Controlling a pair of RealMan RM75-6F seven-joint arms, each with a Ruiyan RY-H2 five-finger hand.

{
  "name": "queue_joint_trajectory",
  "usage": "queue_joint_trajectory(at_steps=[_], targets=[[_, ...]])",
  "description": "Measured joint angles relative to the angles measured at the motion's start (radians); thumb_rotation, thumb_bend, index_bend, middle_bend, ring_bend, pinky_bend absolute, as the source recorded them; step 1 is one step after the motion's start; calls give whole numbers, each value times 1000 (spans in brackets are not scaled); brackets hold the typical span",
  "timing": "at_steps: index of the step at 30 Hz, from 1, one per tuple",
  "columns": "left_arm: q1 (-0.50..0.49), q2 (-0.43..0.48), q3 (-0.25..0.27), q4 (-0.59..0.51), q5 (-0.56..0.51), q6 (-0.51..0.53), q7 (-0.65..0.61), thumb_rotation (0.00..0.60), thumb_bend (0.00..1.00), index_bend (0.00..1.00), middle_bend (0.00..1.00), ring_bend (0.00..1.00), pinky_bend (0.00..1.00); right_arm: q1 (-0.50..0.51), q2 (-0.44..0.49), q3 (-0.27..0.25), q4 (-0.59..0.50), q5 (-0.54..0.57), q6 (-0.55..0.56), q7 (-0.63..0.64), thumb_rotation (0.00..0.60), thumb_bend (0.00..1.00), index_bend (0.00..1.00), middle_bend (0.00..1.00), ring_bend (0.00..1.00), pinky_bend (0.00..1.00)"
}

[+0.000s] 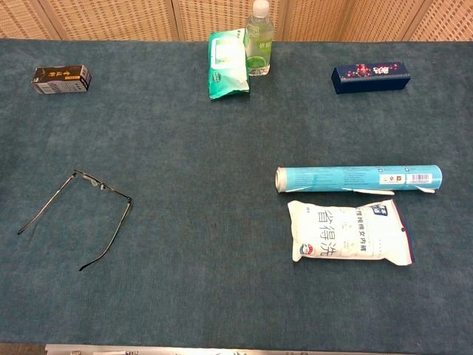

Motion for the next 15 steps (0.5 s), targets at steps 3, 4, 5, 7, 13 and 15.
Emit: queue_joint_trajectory(at_steps=[3,4,5,7,13,15], targets=[[8,2,-4,-3,-2,8,2,600,590,335,0,0,109,5,-3,-2,3,0,-11,-2,600,322,392,365,222,373],[12,3,-6,-4,-3,13,1,600,590,336,0,0,109,8,-4,-2,4,2,-18,-2,600,322,391,365,222,373],[16,4,-8,-4,-4,17,0,600,590,336,0,0,109,10,-5,-2,6,5,-24,-2,600,322,391,365,222,373],[23,7,-12,-7,-6,23,-4,600,590,336,0,0,109,17,-8,0,11,15,-39,-3,600,322,391,365,223,373],[24,3,-9,-9,17,19,-12,600,590,343,0,0,117,20,-8,5,11,25,-40,1,600,322,391,365,222,373],[19,-3,-4,-6,31,4,-20,600,590,350,0,0,122,17,-5,6,7,23,-30,4,600,322,391,365,222,373]])
